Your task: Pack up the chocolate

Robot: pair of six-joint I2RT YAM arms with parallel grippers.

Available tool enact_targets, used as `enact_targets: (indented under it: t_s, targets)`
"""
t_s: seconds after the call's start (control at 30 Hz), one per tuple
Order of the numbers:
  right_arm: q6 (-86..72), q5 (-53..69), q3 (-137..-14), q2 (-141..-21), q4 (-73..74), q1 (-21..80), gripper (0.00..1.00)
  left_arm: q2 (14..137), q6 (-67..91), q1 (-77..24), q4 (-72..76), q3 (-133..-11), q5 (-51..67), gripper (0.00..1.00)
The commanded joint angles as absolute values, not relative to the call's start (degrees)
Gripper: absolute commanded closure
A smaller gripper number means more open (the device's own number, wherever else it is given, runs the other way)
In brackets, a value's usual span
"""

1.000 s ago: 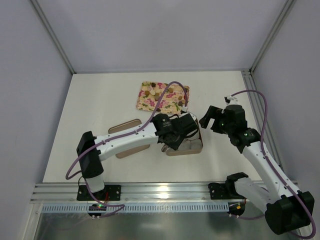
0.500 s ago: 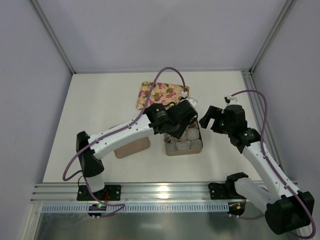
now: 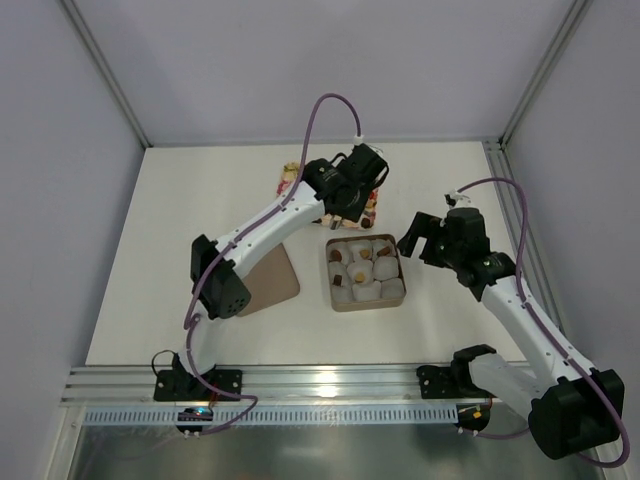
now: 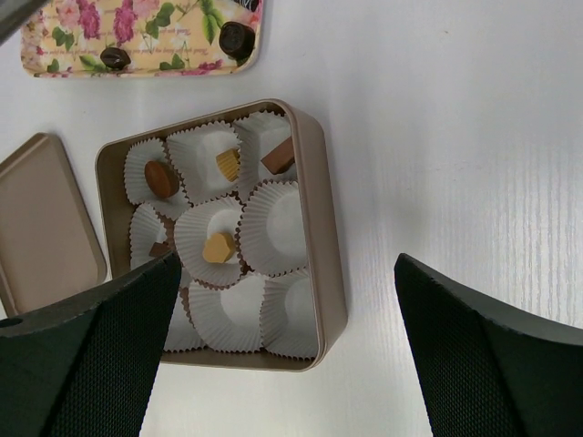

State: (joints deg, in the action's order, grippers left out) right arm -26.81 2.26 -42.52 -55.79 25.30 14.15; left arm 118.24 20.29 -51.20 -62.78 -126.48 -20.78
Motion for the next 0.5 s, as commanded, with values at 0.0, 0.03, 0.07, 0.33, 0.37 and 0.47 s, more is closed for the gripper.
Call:
enact_targets:
  t_s: [0.0,0.03,0.07,0.33,0.37,0.47]
  targets:
    - [-25.75,1.85,-44.91,-56.34,23.38,14.24,0.01,119.88,16.53,-49.57,-57.93,-128.23,-18.73,0.58]
    - [-25.66,1.76,-45.00,-56.60,23.47,14.24,0.01,120.32,15.65,-49.22,-57.22,-128.23,-18.63,0.57]
    - [-25.58,1.76,-45.26,-56.69,23.55,14.33,0.01,121.28,15.38,-49.04,-56.78,-128.58,-18.37,0.57]
    - [-25.40,1.41,-45.35,-56.86,24.08,14.15,0.01,124.72,14.77,-48.16,-55.90,-128.67,-16.00,0.58]
    - [-25.40,1.41,-45.35,-56.87,23.99,14.24,0.01,124.89,14.68,-48.16,-55.64,-128.24,-15.82,0.58]
    - [-25.40,1.32,-45.18,-56.69,24.08,14.15,0.01,125.16,14.68,-48.16,-54.85,-127.18,-15.64,0.58]
